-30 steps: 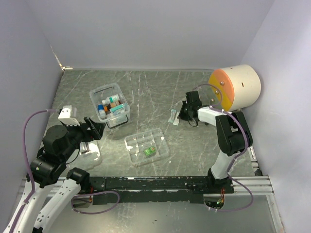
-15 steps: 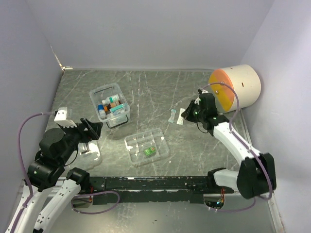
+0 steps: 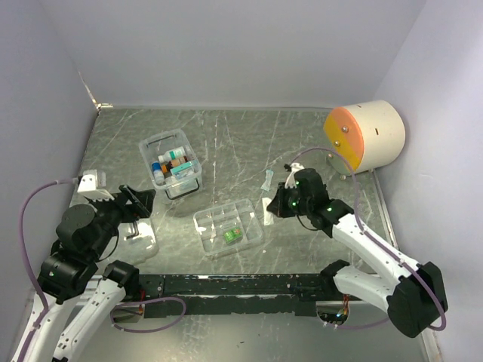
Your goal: Organize the medicine kit
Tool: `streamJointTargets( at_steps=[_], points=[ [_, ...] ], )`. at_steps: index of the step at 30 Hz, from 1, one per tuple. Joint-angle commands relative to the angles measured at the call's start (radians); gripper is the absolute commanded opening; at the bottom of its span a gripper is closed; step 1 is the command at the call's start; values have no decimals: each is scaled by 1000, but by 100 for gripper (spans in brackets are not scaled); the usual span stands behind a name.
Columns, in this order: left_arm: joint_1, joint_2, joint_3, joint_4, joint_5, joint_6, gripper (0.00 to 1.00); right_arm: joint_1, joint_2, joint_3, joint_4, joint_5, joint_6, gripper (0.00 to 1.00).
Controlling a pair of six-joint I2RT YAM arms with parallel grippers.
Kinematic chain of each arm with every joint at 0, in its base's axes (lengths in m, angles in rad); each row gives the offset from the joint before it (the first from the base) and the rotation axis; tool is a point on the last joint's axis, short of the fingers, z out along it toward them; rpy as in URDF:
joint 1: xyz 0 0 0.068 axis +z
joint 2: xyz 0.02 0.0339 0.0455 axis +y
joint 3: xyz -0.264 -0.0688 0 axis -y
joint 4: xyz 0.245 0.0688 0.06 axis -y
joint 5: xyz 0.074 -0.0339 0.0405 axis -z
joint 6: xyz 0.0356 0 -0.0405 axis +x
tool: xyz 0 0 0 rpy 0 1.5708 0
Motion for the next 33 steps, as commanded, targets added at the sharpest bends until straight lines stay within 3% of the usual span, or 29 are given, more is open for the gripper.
streamJointTargets(
  at_steps=[1,7,15,33],
  points=[
    [-3,-12,-2,3,-21,-5,92,99,52,-6,-40,47,-64,0],
    [-4,-16,-1,3,-20,-5,92,219,158,5,-10,106,-75,0],
    [-4,-20,-3,1,-28,-11,92,280,246,19,55,125,-55,0],
    [-3,-29,-1,-8,-39,-17,92,308,368,107,101,223,-4,9]
  ],
)
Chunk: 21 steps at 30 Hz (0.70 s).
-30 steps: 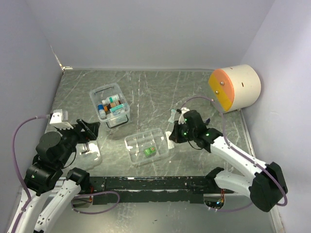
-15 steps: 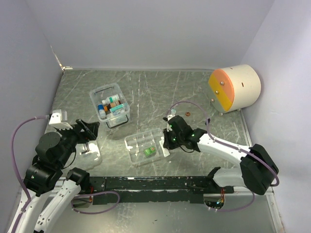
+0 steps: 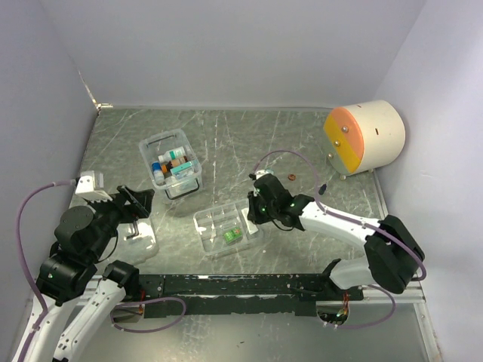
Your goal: Organize the medicine kit
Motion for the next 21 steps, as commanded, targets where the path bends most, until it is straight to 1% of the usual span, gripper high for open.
streamJointTargets(
  at_steps=[1,4,10,14,17,19,21],
  points=[
    [-4,-18,-1,-6,-22,-6,92,7,40,35,12,28,1,9],
    [-4,-15,-2,-6,-19,-4,93,7,40,29,10,22,13,13],
    [-4,-13,0,-6,-16,-3,93,8,-1,90,-84,68,41,36],
    [-3,-16,2,-10,-23,-7,93,6,-40,146,-131,188,67,38],
    [-4,-31,2,-12,-36,-12,93,-14,-47,161,-120,290,99,40],
    [-3,-40,1,-14,-44,-16,93,-46,-33,175,-116,317,115,40],
    [-4,-44,0,-15,-48,-19,93,-111,-6,192,-98,308,125,40]
  ],
)
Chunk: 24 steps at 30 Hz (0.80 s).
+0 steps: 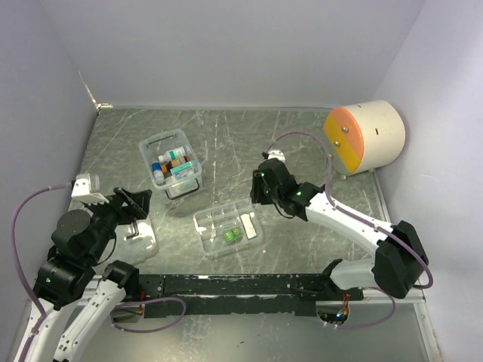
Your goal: Organize the medicine kit
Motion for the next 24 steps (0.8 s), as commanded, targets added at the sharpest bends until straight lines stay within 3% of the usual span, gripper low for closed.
streamJointTargets(
  at_steps=[1,5,11,18,24],
  points=[
    [-4,-21,2,-10,-31,-12,93,-115,46,42,13,81,45,40],
    [-4,-22,2,-9,-33,-13,93,-211,157,107,39,55,18,41],
    [-4,-18,2,-7,-23,-9,93,-251,406,271,44,94,-23,48],
    [-3,-24,1,-1,-12,-3,94,-268,585,385,2,150,-32,31],
    [-3,-24,-3,6,-8,2,94,-270,639,396,2,120,-36,30]
  ],
)
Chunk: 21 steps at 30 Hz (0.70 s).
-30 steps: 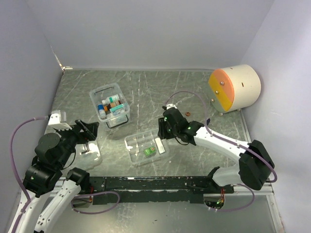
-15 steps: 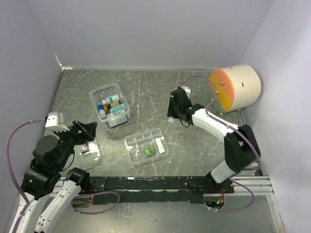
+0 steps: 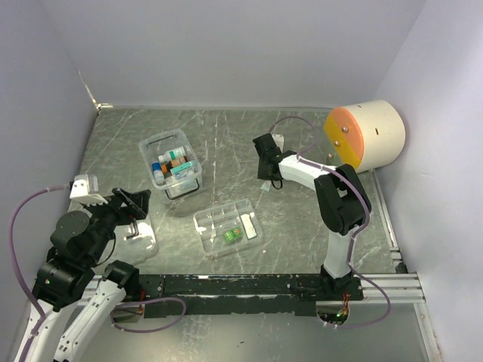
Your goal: Organize the medicine kit
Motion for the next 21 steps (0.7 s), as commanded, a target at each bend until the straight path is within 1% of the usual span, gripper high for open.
streamJointTargets(
  at_steps=[1,5,7,9,11,14,16,18,21],
  points=[
    [-3,-6,-4,13,8,10,94,-4,42,37,-12,5,-10,30],
    [-2,13,-3,17,17,17,94,-4,90,68,-32,10,-12,30],
    [-2,23,-3,18,23,19,94,-5,100,76,-37,21,-17,29],
    [-2,32,-3,21,29,22,94,-5,104,79,-52,30,-17,25],
    [-2,38,-3,22,33,25,94,-5,105,74,-59,28,-22,17],
    [-2,46,-3,24,35,27,94,-5,100,59,-63,36,-25,10],
    [-2,47,-3,24,36,27,94,-5,85,48,-57,35,-30,3],
    [-1,45,-4,25,36,27,94,-4,61,39,-51,36,-39,0],
    [-1,44,-5,26,35,27,94,-5,12,27,-43,23,-55,0]
  ],
)
